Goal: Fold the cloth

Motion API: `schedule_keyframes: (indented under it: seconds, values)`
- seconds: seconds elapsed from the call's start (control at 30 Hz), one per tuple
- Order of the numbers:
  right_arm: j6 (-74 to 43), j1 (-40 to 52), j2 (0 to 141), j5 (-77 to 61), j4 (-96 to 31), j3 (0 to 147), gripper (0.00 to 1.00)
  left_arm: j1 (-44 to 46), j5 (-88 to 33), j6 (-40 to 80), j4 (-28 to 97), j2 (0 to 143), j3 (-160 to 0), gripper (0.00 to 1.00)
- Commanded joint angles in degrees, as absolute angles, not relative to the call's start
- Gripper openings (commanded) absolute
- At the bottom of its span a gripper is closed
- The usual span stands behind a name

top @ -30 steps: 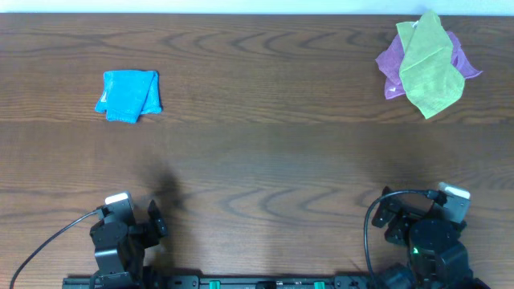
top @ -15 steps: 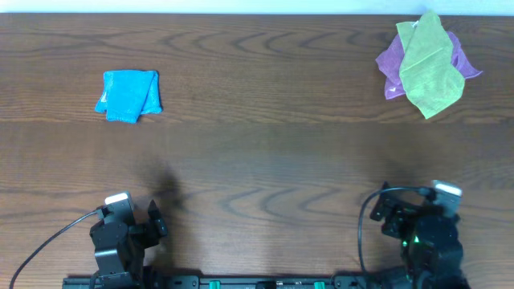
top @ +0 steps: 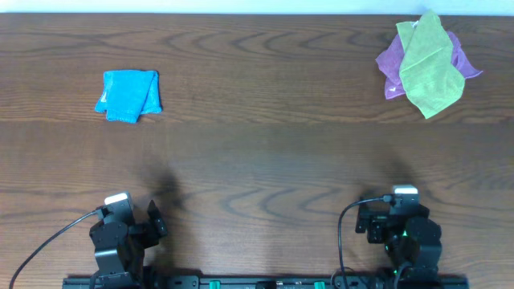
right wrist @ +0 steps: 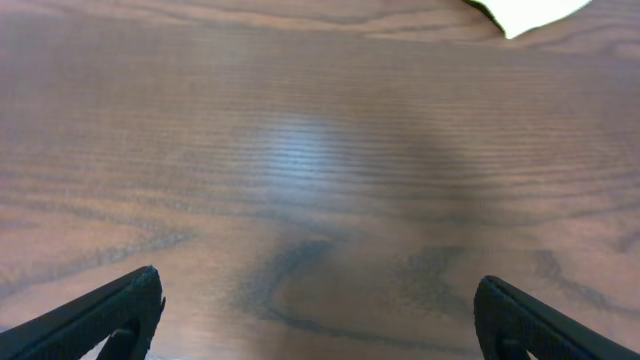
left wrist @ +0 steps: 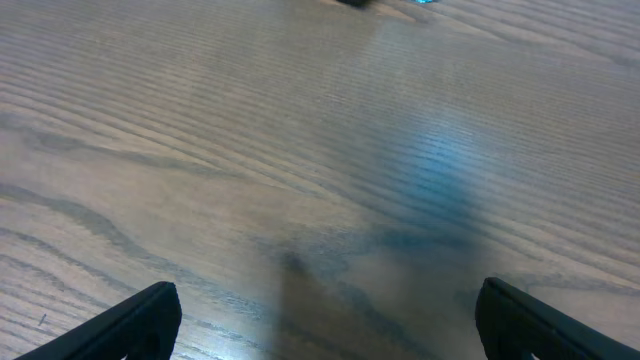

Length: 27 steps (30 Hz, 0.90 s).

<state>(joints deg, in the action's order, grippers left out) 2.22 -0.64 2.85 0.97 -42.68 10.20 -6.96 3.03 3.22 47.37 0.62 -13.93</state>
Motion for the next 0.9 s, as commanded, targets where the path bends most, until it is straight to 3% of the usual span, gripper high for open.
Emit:
schedule_keyframes:
  seconds: [0.0, 0.87]
  values:
    - [7.4, -1.1, 1.6, -0.9, -42.4, 9.2, 0.99, -6.7, 4.9, 3.0, 51.4, 0.2, -13.5, 0.95]
    - [8.4, 1.7, 0.3, -0.9, -42.4, 9.2, 0.99, -6.7, 4.9, 3.0, 51.4, 0.2, -13.5, 0.95]
